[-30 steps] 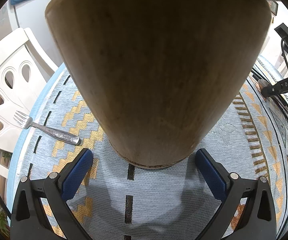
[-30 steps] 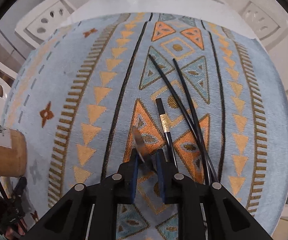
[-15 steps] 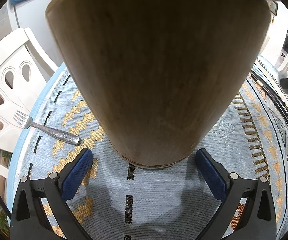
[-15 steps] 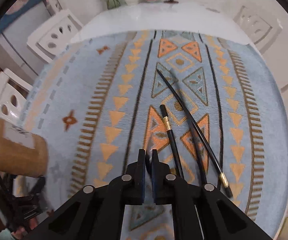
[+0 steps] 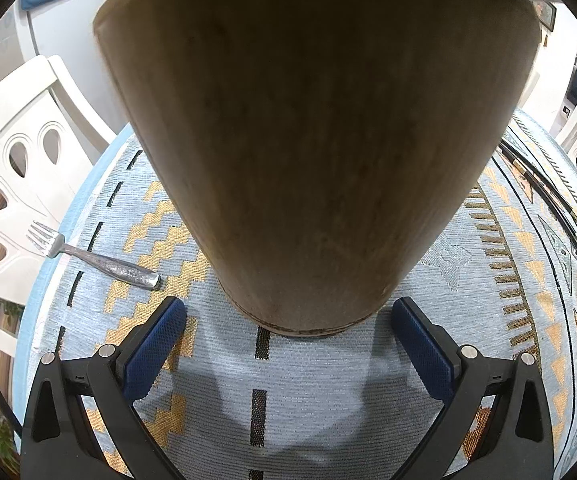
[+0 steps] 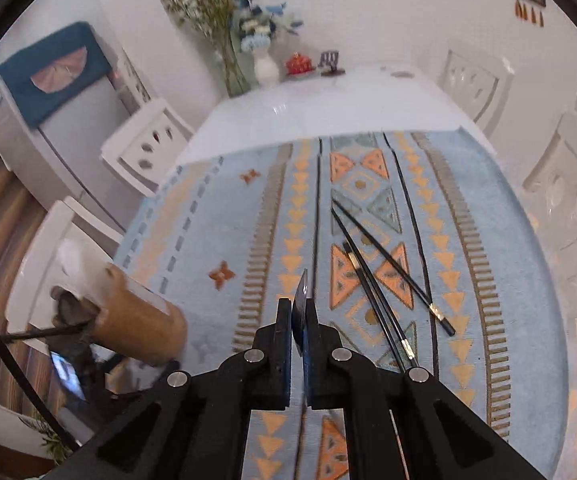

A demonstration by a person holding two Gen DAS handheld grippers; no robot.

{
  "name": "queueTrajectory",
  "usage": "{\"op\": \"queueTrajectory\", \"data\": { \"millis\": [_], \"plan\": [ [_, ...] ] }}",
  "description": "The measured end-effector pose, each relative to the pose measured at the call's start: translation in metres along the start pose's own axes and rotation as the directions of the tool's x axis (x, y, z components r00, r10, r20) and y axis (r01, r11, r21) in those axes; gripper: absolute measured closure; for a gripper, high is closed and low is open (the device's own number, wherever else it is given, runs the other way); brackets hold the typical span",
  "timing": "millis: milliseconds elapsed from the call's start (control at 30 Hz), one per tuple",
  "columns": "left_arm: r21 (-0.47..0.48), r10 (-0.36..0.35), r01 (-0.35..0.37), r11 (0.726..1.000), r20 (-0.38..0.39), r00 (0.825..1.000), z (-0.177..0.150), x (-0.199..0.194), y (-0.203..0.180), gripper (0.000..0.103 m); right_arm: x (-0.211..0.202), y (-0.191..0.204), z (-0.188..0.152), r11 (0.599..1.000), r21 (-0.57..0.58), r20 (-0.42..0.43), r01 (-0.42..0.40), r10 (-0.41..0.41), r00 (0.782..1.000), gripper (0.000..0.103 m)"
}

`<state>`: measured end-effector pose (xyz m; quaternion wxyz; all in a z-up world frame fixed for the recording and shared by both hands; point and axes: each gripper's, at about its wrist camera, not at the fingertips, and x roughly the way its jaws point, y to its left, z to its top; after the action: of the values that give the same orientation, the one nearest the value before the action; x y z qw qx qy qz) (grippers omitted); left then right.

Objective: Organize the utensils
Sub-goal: 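Lift the spoon upright with the right tool above the wooden cup, then lower the spoon into the wooden cup and open the right tool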

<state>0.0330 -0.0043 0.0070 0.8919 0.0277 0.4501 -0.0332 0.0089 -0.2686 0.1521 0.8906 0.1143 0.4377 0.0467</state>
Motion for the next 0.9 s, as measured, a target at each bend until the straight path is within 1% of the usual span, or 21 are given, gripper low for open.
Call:
{"op": "queueTrajectory", "data": {
  "millis": [133,267,433,500,600,700,767,833,900],
  "plan": [
    [0.000,0.000,0.000,1.000,0.000,1.000,0.000,0.000,0.000,0.000,-0.028,0.021,0.011,0.999,-0.026,0.082,-0.025,0.028,0.996,0.099],
    [0.000,0.000,0.000,1.000,0.000,1.000,0.000,0.000,0.000,0.000,-0.050,0.050,0.026,0.995,-0.075,0.156,-0.059,0.070,0.985,0.099],
    [0.000,0.000,0.000,1.000,0.000,1.000,0.000,0.000,0.000,0.000,-0.076,0.092,0.049,0.982,-0.149,0.224,-0.120,0.152,0.963,0.099],
    [0.000,0.000,0.000,1.000,0.000,1.000,0.000,0.000,0.000,0.000,-0.086,0.109,0.057,0.972,-0.175,0.250,-0.155,0.196,0.948,0.099],
    [0.000,0.000,0.000,1.000,0.000,1.000,0.000,0.000,0.000,0.000,-0.097,0.134,0.065,0.956,-0.218,0.273,-0.199,0.256,0.927,0.099],
    [0.000,0.000,0.000,1.000,0.000,1.000,0.000,0.000,0.000,0.000,-0.102,0.154,0.069,0.939,-0.252,0.280,-0.235,0.303,0.911,0.099],
    [0.000,0.000,0.000,1.000,0.000,1.000,0.000,0.000,0.000,0.000,-0.104,0.165,0.071,0.927,-0.266,0.278,-0.265,0.336,0.900,0.099],
    [0.000,0.000,0.000,1.000,0.000,1.000,0.000,0.000,0.000,0.000,-0.104,0.178,0.073,0.910,-0.277,0.271,-0.309,0.382,0.883,0.099],
    [0.000,0.000,0.000,1.000,0.000,1.000,0.000,0.000,0.000,0.000,-0.100,0.190,0.074,0.896,-0.293,0.258,-0.334,0.410,0.875,0.099]
  ]
}}
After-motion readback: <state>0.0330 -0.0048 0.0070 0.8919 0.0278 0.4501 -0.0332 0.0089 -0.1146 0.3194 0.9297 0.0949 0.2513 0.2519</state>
